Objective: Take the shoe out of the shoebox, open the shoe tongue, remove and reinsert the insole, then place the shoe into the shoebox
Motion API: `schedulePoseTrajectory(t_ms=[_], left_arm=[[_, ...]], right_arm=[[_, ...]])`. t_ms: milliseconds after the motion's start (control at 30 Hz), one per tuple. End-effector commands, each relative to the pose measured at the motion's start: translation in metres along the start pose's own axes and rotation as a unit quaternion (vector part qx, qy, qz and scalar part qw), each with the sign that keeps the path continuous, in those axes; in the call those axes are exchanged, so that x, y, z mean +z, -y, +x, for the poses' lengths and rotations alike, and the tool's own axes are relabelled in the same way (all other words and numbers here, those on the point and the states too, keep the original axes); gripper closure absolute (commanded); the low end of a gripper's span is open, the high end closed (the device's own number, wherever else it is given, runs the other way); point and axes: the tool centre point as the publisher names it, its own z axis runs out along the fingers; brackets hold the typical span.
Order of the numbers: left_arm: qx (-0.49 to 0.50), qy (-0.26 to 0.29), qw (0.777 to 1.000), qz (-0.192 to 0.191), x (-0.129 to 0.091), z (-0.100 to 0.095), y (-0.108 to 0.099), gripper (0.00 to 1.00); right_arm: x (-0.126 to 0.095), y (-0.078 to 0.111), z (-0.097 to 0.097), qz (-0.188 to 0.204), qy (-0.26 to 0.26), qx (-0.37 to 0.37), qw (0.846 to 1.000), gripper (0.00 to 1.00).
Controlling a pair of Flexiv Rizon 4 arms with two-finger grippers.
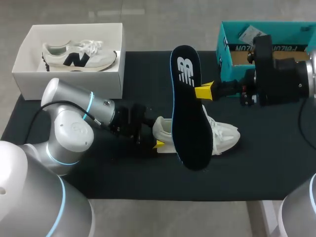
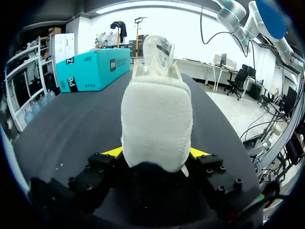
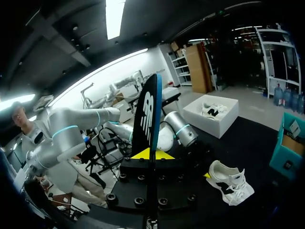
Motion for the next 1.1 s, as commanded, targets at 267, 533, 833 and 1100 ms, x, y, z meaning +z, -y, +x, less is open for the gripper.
schedulePoseTrajectory(t_ms=[267, 533, 833, 1100], left_arm=[[0.0, 0.001, 1.0, -0.001, 0.0, 0.001, 0.001, 1.0], [0.0, 0.001, 1.0, -0.001, 0.0, 0.001, 0.001, 1.0], [0.0, 0.001, 1.0, -0.001, 0.0, 0.001, 0.001, 1.0], [0.0, 0.001, 1.0, -0.001, 0.0, 0.001, 0.001, 1.0]], right_arm=[[-0.005, -0.004, 0.037, -0.012, 0.215, 0.004, 0.977, 1.0], [-0.017, -0.011, 0.039, -0.001, 0.224, 0.002, 0.975, 1.0], [-0.02, -0.013, 0.039, 0.001, 0.226, 0.004, 0.974, 1.0], [-0.02, -0.013, 0.039, 0.001, 0.226, 0.004, 0.974, 1.0]])
